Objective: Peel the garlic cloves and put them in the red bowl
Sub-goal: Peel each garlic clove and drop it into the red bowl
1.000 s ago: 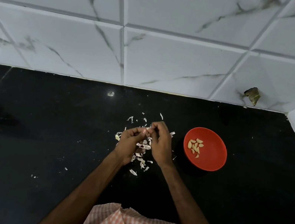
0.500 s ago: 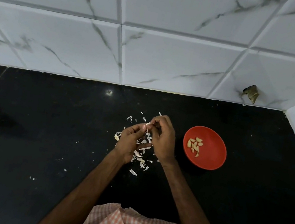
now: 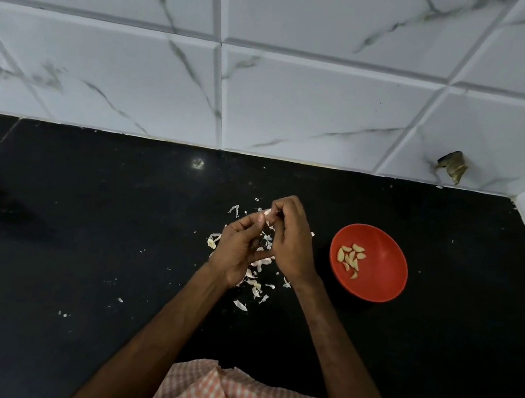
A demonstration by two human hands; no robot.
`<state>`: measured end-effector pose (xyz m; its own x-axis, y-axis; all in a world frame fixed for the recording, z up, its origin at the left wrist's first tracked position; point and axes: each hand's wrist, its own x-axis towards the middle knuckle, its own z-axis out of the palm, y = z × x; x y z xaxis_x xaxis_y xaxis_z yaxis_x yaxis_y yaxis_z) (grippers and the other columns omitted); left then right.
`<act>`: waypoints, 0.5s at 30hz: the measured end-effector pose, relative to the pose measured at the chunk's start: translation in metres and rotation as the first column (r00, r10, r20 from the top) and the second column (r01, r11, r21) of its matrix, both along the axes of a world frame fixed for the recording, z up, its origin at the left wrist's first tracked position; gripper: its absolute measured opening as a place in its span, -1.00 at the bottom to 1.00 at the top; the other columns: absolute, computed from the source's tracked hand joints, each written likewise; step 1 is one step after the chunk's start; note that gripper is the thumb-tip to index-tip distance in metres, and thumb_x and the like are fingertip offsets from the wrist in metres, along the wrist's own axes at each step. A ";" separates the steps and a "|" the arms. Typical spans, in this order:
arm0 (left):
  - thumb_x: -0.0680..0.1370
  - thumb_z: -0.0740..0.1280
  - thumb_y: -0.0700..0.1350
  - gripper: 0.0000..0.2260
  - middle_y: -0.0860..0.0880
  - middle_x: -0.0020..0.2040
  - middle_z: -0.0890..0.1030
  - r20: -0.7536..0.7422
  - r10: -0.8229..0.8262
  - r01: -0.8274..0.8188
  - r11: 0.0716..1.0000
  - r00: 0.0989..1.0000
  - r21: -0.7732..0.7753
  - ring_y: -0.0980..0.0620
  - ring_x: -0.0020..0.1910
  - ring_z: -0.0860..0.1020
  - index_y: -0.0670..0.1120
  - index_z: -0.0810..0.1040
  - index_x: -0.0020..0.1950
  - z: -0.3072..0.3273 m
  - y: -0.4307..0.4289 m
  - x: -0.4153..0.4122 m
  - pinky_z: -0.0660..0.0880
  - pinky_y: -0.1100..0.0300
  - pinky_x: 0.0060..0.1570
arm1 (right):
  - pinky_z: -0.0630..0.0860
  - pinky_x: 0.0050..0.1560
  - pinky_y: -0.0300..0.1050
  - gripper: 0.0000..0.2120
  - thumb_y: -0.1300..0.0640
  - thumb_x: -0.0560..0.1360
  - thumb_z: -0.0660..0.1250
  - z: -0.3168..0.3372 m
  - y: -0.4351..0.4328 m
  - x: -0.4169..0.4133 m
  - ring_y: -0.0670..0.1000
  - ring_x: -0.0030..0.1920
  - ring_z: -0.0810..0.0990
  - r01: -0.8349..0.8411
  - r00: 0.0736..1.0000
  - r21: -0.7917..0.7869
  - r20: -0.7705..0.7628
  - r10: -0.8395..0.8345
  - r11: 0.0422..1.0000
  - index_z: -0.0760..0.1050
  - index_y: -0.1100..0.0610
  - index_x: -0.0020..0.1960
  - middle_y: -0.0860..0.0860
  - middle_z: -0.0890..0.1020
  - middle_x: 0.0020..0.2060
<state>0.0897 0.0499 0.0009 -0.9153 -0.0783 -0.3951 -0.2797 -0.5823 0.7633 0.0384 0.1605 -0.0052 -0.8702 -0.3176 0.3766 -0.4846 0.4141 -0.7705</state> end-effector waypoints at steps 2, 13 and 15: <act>0.68 0.23 -0.17 -0.82 0.05 -0.28 0.56 -0.003 0.014 -0.014 1.000 1.000 0.016 0.20 -0.44 0.40 -0.11 0.64 0.10 0.003 0.001 0.001 0.63 0.14 -0.24 | 0.48 -0.04 -0.27 -0.80 0.49 0.51 0.19 -0.001 0.002 0.000 -0.07 -0.02 0.46 -0.012 1.000 0.048 -0.019 0.013 0.999 0.44 0.23 -0.02 0.00 0.46 -0.06; 0.67 0.24 -0.09 -0.81 0.08 -0.34 0.58 0.024 0.058 -0.059 0.996 0.998 0.064 0.20 -0.45 0.43 -0.12 0.63 0.08 0.007 0.008 -0.001 0.60 0.23 -0.30 | 0.57 -0.14 0.02 -0.92 0.25 0.55 0.22 0.000 0.007 0.008 -0.02 -0.07 0.47 0.053 0.981 0.235 -0.196 -0.006 0.970 0.49 0.18 -0.05 0.03 0.53 -0.10; 0.66 0.25 -0.06 -0.81 0.09 -0.33 0.58 0.045 0.080 -0.084 0.991 0.996 0.099 0.20 -0.43 0.42 -0.11 0.61 0.08 0.006 0.007 -0.002 0.62 0.23 -0.25 | 0.56 -0.14 -0.02 -0.84 0.17 0.56 0.14 0.001 0.008 0.010 -0.04 -0.07 0.45 0.025 0.982 0.251 -0.188 0.023 0.968 0.48 0.19 -0.05 0.03 0.53 -0.09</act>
